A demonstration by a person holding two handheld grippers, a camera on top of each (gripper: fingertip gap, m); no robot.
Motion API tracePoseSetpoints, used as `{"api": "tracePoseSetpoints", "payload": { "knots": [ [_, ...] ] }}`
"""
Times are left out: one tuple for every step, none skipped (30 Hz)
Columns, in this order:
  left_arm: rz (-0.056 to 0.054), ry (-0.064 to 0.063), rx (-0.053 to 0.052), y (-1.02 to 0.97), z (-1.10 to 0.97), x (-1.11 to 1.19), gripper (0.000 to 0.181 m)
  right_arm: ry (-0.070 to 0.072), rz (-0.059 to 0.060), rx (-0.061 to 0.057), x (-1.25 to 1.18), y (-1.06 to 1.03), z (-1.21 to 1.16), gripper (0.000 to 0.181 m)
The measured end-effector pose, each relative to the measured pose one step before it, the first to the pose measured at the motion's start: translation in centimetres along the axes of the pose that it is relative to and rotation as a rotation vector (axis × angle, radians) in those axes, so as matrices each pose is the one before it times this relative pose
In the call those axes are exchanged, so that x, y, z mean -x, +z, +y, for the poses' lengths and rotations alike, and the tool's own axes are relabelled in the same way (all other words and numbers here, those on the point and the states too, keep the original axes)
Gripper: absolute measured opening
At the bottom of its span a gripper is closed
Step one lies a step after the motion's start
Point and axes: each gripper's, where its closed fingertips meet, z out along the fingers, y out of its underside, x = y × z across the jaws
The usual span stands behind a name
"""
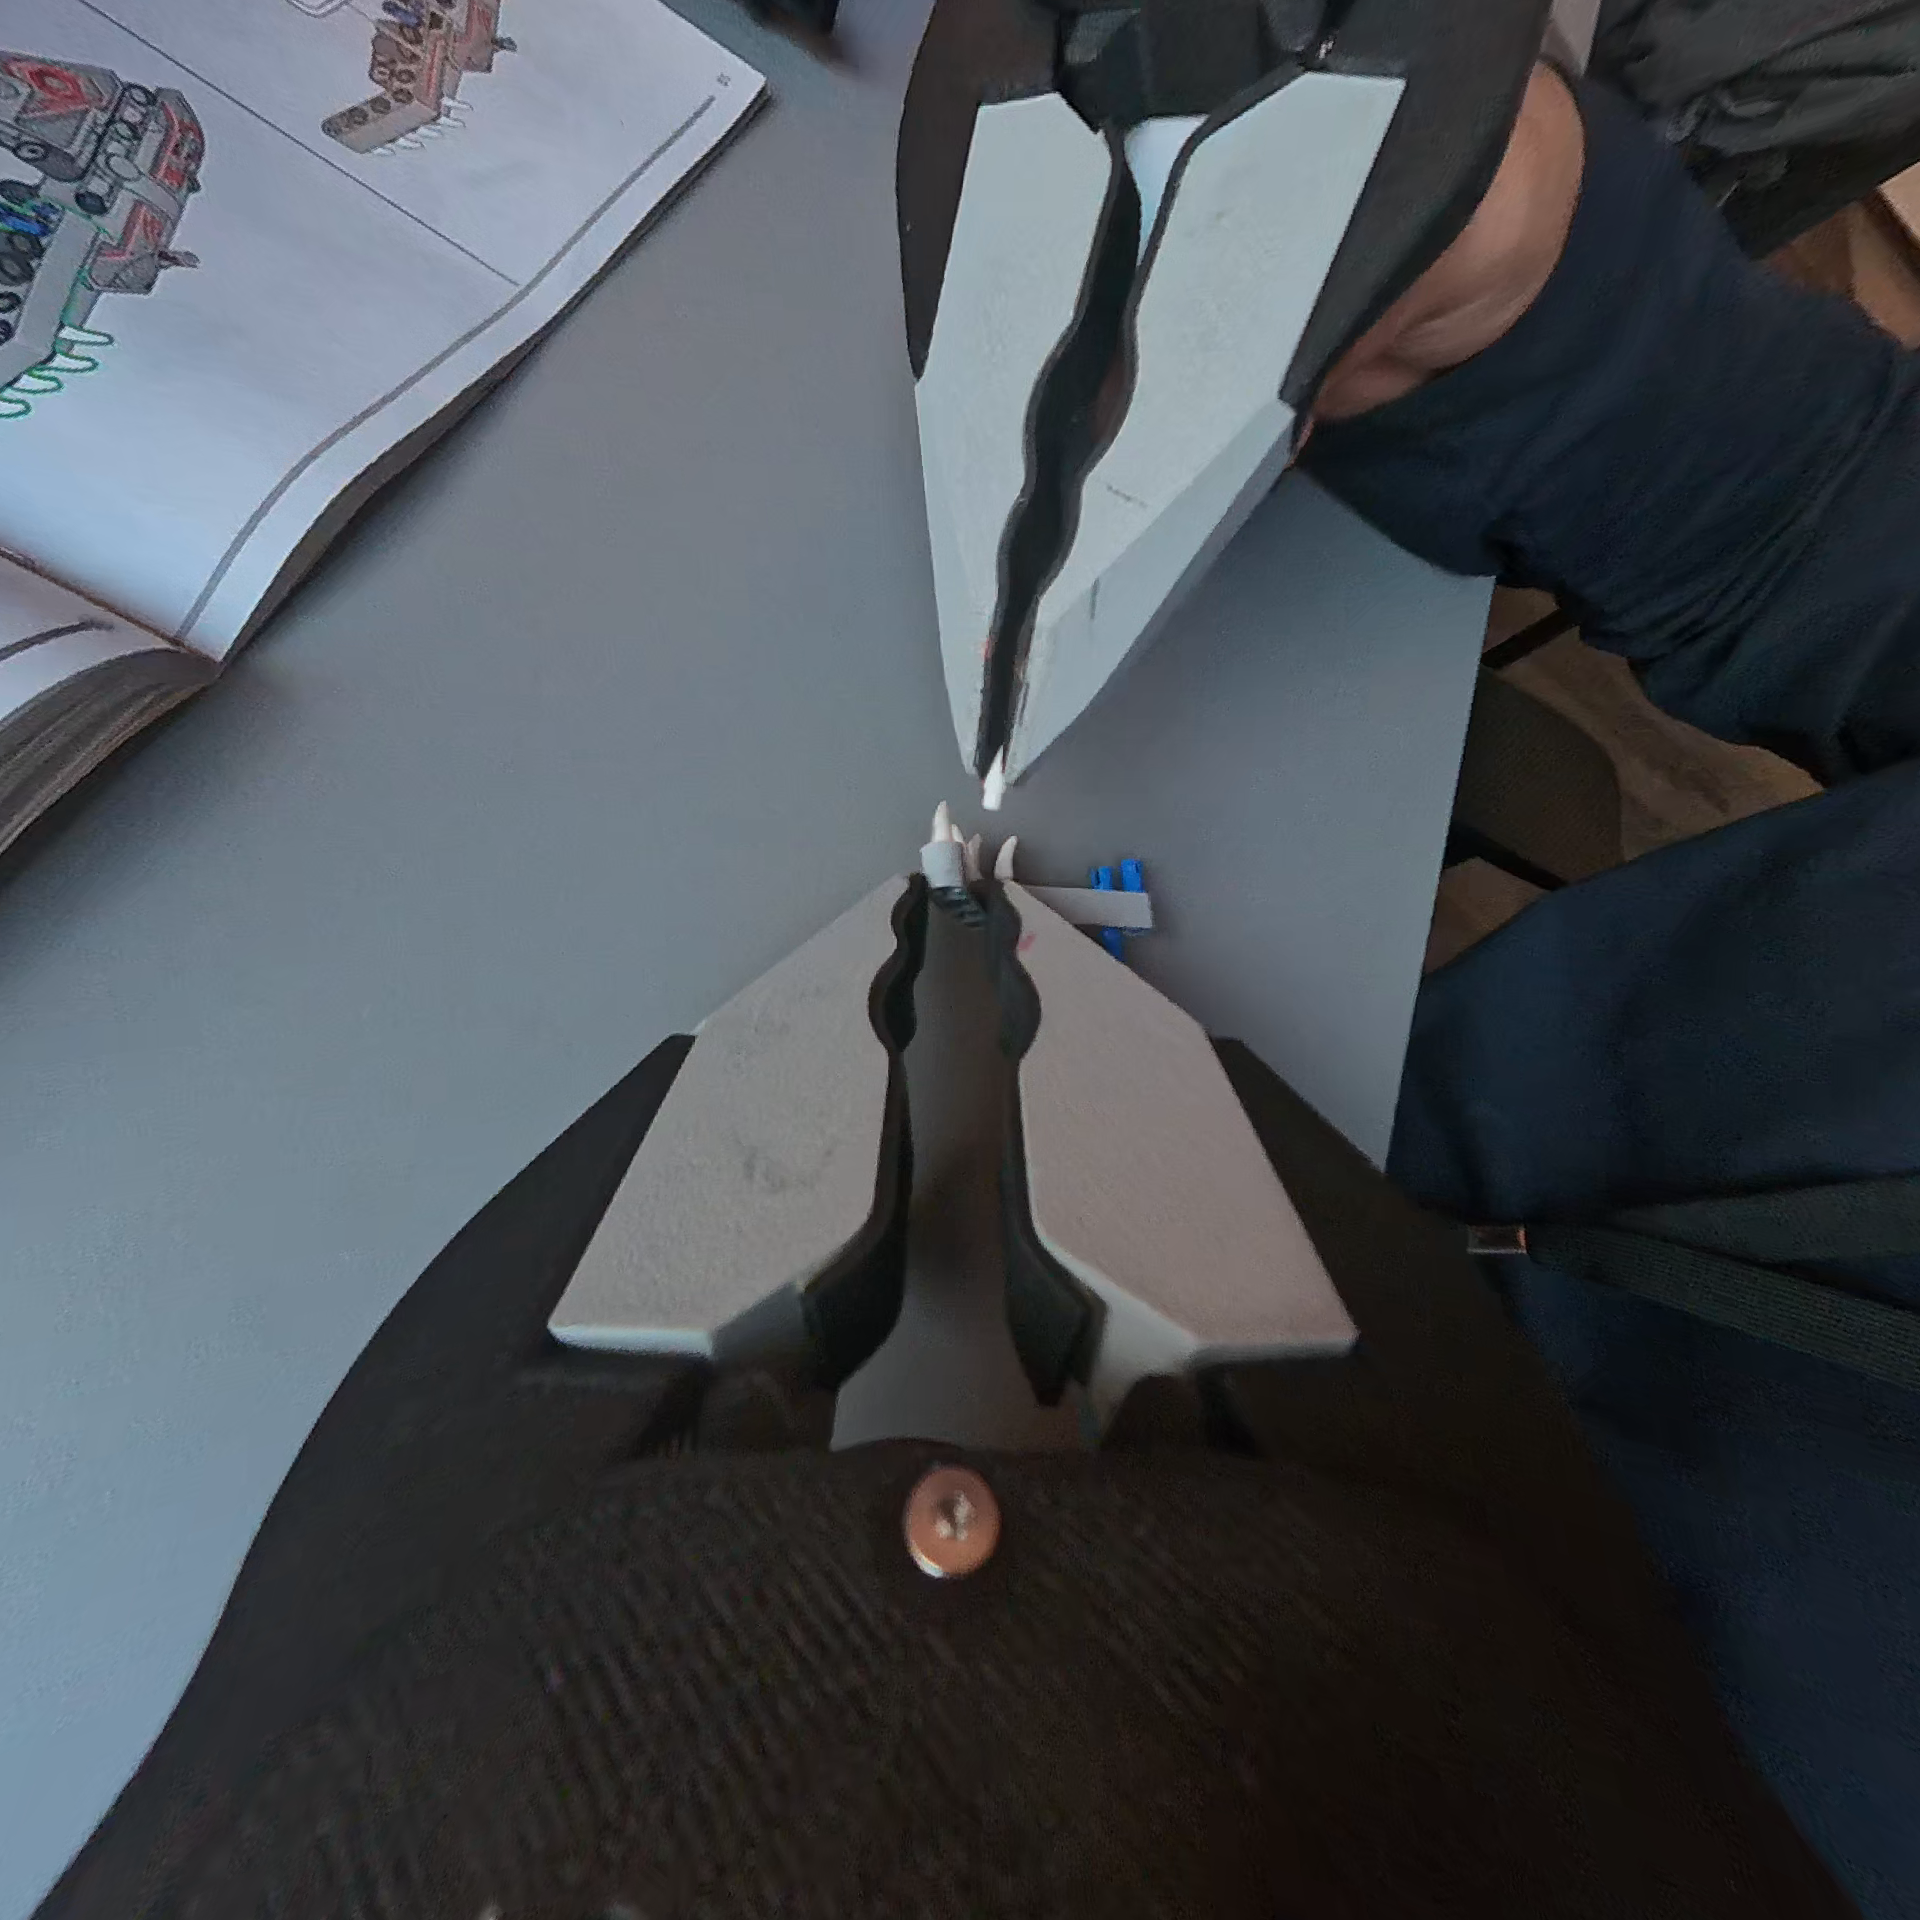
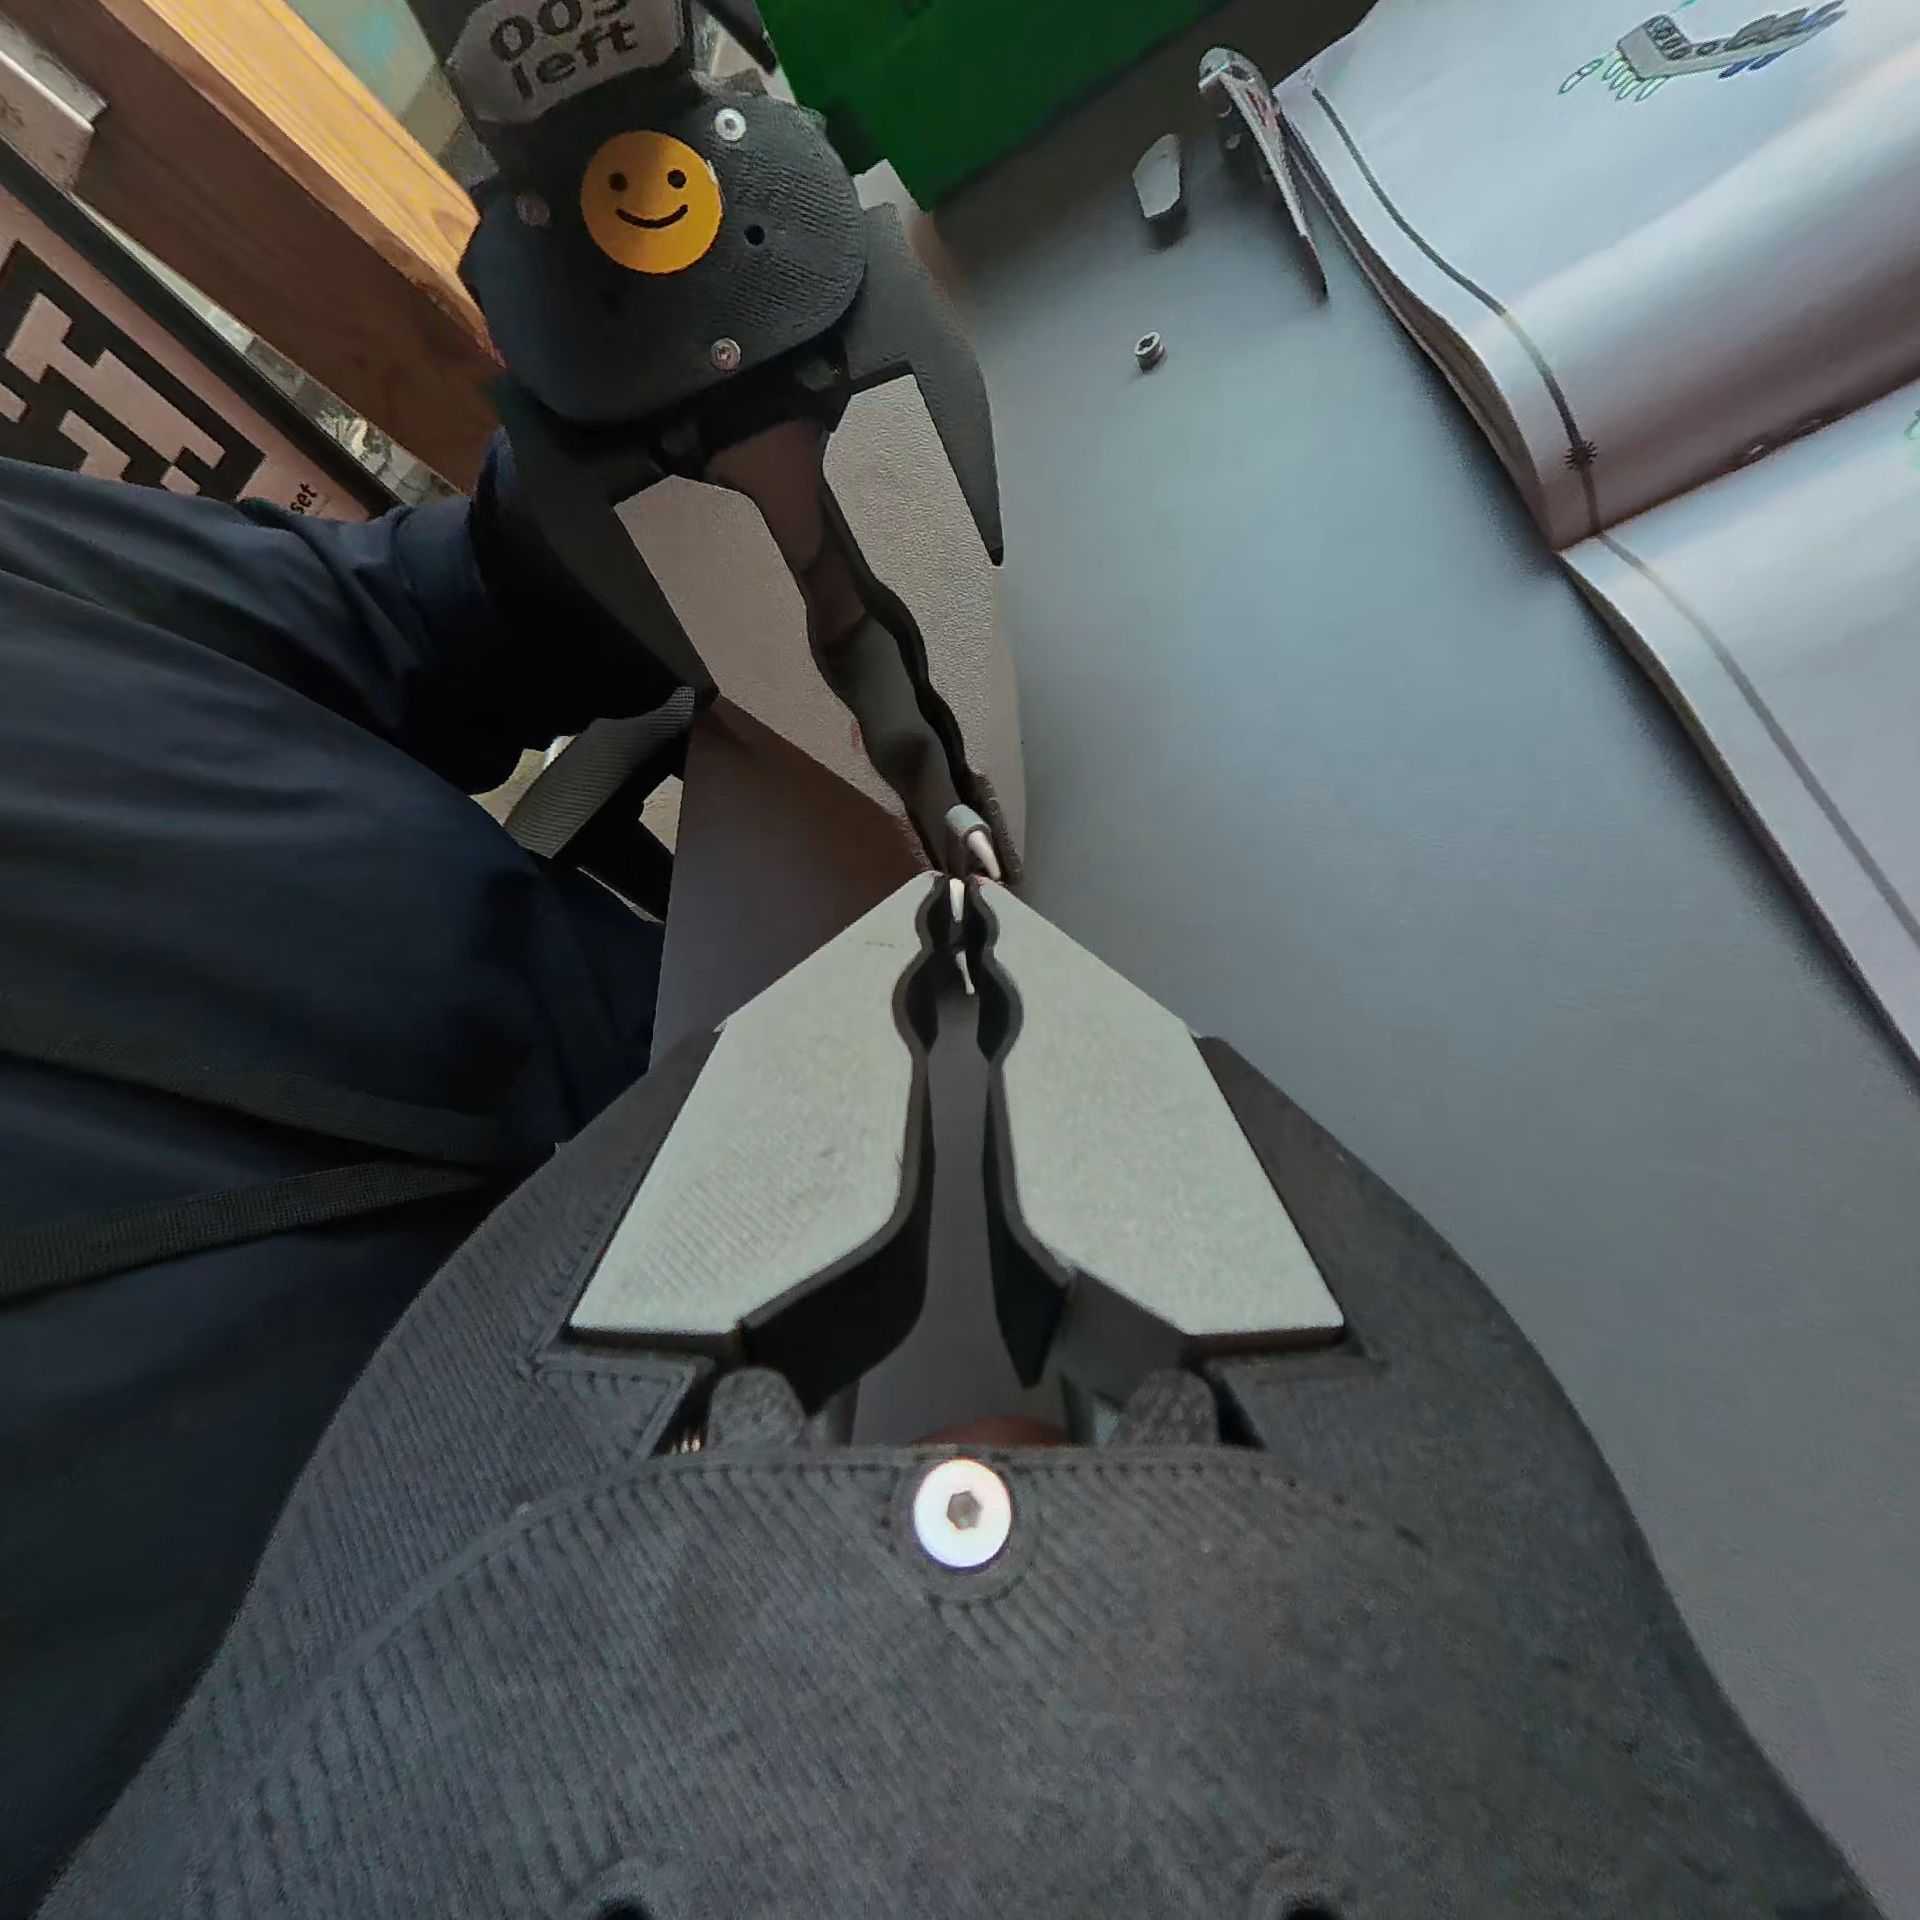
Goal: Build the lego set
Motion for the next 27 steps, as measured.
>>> {"api": "tracePoseSetpoints", "payload": {
  "knots": [
    [0.0167,-0.0077,-0.0193,-0.077,-0.223,-0.125,0.007,-0.0069,0.0024,-0.0065,0.019,-0.042,-0.114,0.000],
    [0.0230,-0.0120,-0.0246,-0.196,-0.277,-0.201,0.005,-0.0077,0.0029,-0.0104,0.034,-0.073,-0.170,0.000],
    [0.0030,-0.0088,-0.0199,-0.225,-0.202,0.082,0.005,-0.0084,0.0000,-0.0149,0.093,-0.096,-0.270,0.000],
    [0.0113,-0.0070,-0.0250,-0.240,-0.264,-0.066,0.004,-0.0097,-0.0064,-0.0204,0.208,-0.129,-0.356,0.000],
    [0.0126,-0.0078,-0.0275,-0.284,-0.323,-0.073,0.005,-0.0107,-0.0127,-0.0254,0.336,-0.163,-0.459,0.000],
    [0.0239,-0.0036,-0.0307,-0.284,-0.369,-0.259,0.005,-0.0114,-0.0147,-0.0300,0.381,-0.210,-0.548,0.000],
    [0.0362,-0.0010,-0.0372,-0.260,-0.455,-0.472,0.005,-0.0125,-0.0157,-0.0324,0.417,-0.241,-0.596,0.000],
    [0.0305,-0.0090,-0.0351,-0.219,-0.419,-0.389,0.005,-0.0125,-0.0134,-0.0306,0.375,-0.234,-0.565,0.000],
    [0.0305,-0.0052,-0.0315,-0.187,-0.361,-0.378,0.005,-0.0121,-0.0086,-0.0274,0.300,-0.206,-0.509,0.000],
    [0.0265,0.0005,-0.0329,-0.177,-0.411,-0.347,0.005,-0.0126,-0.0077,-0.0227,0.277,-0.142,-0.439,0.000],
    [0.0126,0.0016,-0.0299,-0.170,-0.390,-0.173,0.005,-0.0114,-0.0048,-0.0108,0.200,-0.058,-0.229,0.000],
    [0.0107,0.0035,-0.0254,-0.168,-0.340,-0.131,0.005,-0.0080,0.0052,0.0024,0.006,0.035,-0.007,0.000],
    [0.0103,0.0018,-0.0203,-0.129,-0.282,-0.128,0.005,-0.0035,0.0101,0.0067,-0.118,0.083,0.099,0.000],
    [0.0054,0.0010,-0.0132,-0.091,-0.180,-0.059,0.005,0.0026,0.0014,0.0056,-0.027,0.114,0.106,0.000],
    [0.0025,0.0036,-0.0116,-0.071,-0.158,-0.051,0.005,0.0066,-0.0070,-0.0015,0.061,0.092,-0.007,0.000],
    [-0.0012,0.0054,-0.0084,-0.059,-0.106,-0.034,0.005,0.0050,-0.0072,-0.0102,0.058,0.027,-0.130,0.000],
    [-0.0024,0.0095,-0.0099,-0.053,-0.130,-0.061,0.005,0.0039,-0.0060,-0.0089,0.044,-0.029,-0.131,0.000],
    [-0.0056,0.0134,-0.0060,-0.033,-0.068,-0.059,0.005,0.0035,-0.0069,-0.0063,0.045,-0.049,-0.100,0.000],
    [-0.0009,0.0164,-0.0013,0.004,-0.009,-0.163,0.005,0.0007,-0.0055,-0.0073,0.038,-0.058,-0.104,0.000],
    [-0.0055,0.0150,0.0015,0.021,0.037,-0.082,0.005,-0.0018,-0.0057,-0.0066,0.054,-0.039,-0.094,0.000],
    [-0.0042,0.0127,0.0002,0.034,0.010,-0.087,0.005,-0.0022,-0.0110,-0.0061,0.138,-0.024,-0.096,0.000],
    [0.0027,0.0102,-0.0025,0.023,-0.035,-0.141,0.005,-0.0024,-0.0141,-0.0085,0.196,-0.026,-0.130,0.000],
    [0.0061,0.0061,-0.0039,0.035,-0.052,-0.158,0.005,-0.0043,-0.0122,-0.0110,0.187,-0.026,-0.168,0.000],
    [0.0003,0.0027,-0.0005,0.043,-0.006,-0.048,0.005,-0.0064,-0.0080,-0.0080,0.162,-0.021,-0.138,0.000],
    [-0.0019,0.0036,0.0017,0.037,0.024,-0.012,0.005,-0.0076,-0.0027,-0.0022,0.087,0.003,-0.062,0.000],
    [-0.0019,0.0046,0.0025,0.037,0.034,-0.029,0.005,-0.0090,0.0008,0.0007,0.067,0.029,-0.031,0.000],
    [-0.0030,0.0055,0.0015,0.022,0.017,-0.017,0.005,-0.0088,0.0020,0.0048,0.035,0.063,0.043,0.000]
  ]
}}
